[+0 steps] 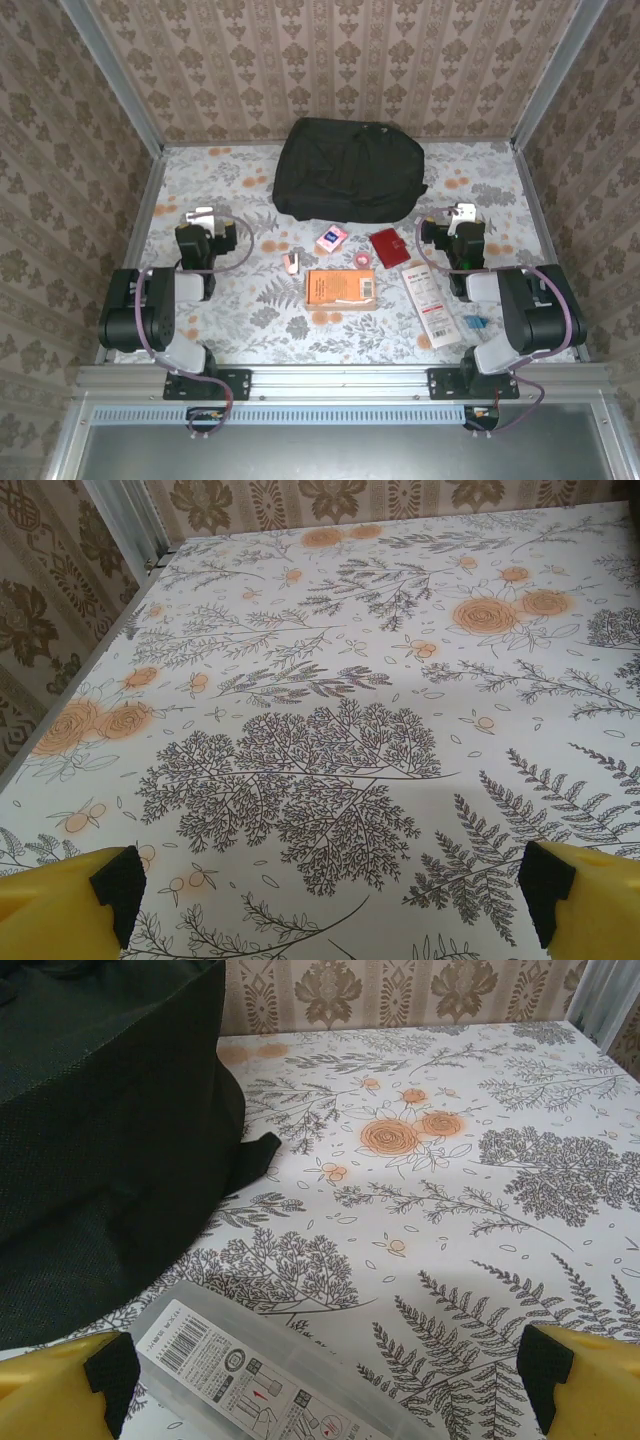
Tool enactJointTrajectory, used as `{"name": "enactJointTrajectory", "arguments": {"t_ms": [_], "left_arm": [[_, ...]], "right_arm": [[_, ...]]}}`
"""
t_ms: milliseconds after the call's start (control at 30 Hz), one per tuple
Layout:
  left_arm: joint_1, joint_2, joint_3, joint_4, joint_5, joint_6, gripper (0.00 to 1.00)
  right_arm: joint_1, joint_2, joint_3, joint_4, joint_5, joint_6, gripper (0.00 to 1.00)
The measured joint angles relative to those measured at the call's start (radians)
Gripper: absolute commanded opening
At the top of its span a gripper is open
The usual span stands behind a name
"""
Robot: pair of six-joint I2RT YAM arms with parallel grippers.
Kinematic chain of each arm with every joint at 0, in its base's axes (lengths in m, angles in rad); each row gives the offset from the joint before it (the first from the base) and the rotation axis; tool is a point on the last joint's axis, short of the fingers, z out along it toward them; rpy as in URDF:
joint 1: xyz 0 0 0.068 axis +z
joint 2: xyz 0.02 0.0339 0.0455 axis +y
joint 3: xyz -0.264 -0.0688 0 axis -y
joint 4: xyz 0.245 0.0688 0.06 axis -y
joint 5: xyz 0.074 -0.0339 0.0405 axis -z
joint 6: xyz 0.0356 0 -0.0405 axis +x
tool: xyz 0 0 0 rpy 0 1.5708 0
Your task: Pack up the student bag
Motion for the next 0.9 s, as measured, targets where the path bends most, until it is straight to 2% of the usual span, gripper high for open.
{"name": "enactJointTrajectory", "arguments": {"t_ms": [900], "left_arm": [[-0.014, -0.021, -0.006, -0.015, -0.025, 0.003, 1.0]], "right_arm": [[0.0, -0.004, 0.0, -0.008, -0.043, -0.012, 1.0]]}}
